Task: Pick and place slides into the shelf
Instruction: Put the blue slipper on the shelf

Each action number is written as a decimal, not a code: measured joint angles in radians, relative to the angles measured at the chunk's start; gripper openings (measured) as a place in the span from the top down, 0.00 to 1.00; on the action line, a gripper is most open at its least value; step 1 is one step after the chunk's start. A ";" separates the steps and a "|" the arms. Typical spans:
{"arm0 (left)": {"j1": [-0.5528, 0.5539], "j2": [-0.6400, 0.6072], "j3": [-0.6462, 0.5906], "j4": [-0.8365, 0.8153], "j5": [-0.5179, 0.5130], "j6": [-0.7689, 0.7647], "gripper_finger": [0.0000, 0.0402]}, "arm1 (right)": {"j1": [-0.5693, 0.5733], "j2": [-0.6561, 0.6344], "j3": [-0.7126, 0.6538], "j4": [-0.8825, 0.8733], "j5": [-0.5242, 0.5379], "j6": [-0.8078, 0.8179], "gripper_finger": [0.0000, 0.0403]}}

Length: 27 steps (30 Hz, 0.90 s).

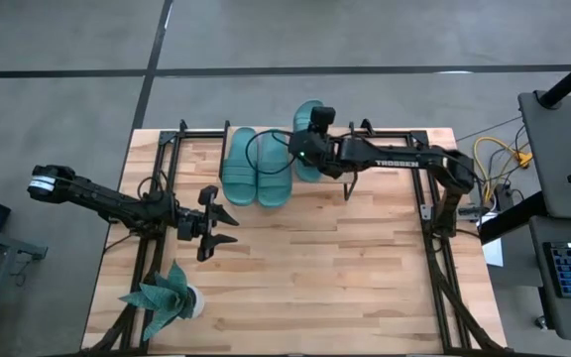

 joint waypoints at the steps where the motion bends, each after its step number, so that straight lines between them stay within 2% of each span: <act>1: 0.000 0.000 0.000 0.000 0.000 0.000 0.56 | -0.003 0.002 0.006 -0.006 -0.018 0.000 0.97; 4: 0.000 0.000 0.000 -0.001 0.000 0.000 0.56 | -0.015 0.004 0.019 -0.004 -0.082 0.002 0.97; 13: 0.000 0.000 0.000 0.000 0.000 0.000 0.56 | -0.051 0.005 0.019 -0.007 -0.104 0.005 0.97; 17: 0.000 0.000 0.000 0.000 0.000 0.000 0.56 | -0.061 0.008 0.017 -0.004 -0.160 0.026 0.97; 27: 0.000 0.000 0.000 0.000 0.000 0.000 0.56 | -0.066 0.015 0.014 0.005 -0.179 0.029 0.97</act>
